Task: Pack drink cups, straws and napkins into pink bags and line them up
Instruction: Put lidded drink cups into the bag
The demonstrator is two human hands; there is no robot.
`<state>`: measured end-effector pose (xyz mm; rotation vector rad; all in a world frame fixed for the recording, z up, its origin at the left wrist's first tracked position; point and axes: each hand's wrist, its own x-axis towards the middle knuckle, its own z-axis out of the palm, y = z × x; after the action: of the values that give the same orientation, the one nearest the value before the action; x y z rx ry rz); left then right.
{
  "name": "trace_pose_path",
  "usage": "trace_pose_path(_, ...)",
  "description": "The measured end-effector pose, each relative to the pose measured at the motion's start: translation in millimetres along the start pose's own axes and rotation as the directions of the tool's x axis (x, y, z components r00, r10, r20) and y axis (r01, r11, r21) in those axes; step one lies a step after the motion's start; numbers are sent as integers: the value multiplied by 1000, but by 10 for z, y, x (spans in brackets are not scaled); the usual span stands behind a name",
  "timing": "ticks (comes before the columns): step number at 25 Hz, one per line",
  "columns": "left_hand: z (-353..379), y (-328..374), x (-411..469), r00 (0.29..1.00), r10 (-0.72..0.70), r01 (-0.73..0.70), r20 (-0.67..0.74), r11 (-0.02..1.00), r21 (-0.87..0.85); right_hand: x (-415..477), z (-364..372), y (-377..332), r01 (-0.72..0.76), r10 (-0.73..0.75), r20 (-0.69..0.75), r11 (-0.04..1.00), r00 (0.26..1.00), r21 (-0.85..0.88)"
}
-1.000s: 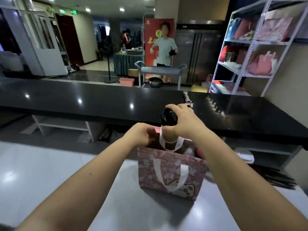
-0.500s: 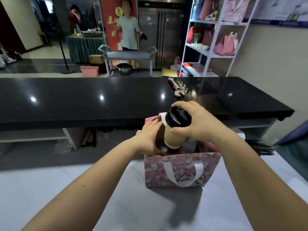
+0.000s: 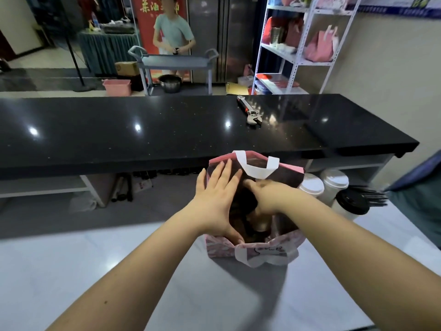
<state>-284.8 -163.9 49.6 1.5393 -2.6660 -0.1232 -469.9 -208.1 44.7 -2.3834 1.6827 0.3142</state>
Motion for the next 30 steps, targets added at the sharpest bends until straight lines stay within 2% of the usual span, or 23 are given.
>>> trace_pose_path(3,18,59,-95,999,15,-14,-28,999,36,137,79,-77,58,-48,-43,960,998,276)
trace_pose_path(5,11,84,-118,1000,6,-5,-30,999,44,127,183,-109,133,-95,-114,910,989,392)
trace_pose_path(8,-16,98,-104,999,-32,33,-19,999,43,64,320,-132,215,-163,-163,897,973,386)
trace_pose_path(13,-18,108,-93,998,-63,64,-27,998,14,29,361,-88,199,-148,-148,877,978,437)
trace_pose_path(16,10,92,-111,996,-70,71,-49,998,0,-25,391,-119,239,-201,-143,905,969,353)
trace_pose_path(18,31,92,-84,995,-76,77,-57,997,7,-48,371,-82,200,-174,-109,933,979,299)
trace_pose_path(21,47,104,-1,993,-102,102,-54,995,-20,-85,414,-76,144,-142,-27,982,990,124)
trace_pose_path(25,74,69,66,992,-112,109,-58,993,-56,-32,658,-166,157,-150,91,985,984,-74)
trace_pose_path(30,96,-7,98,993,-88,82,-74,993,-85,60,864,-71,146,-137,106,986,985,-81)
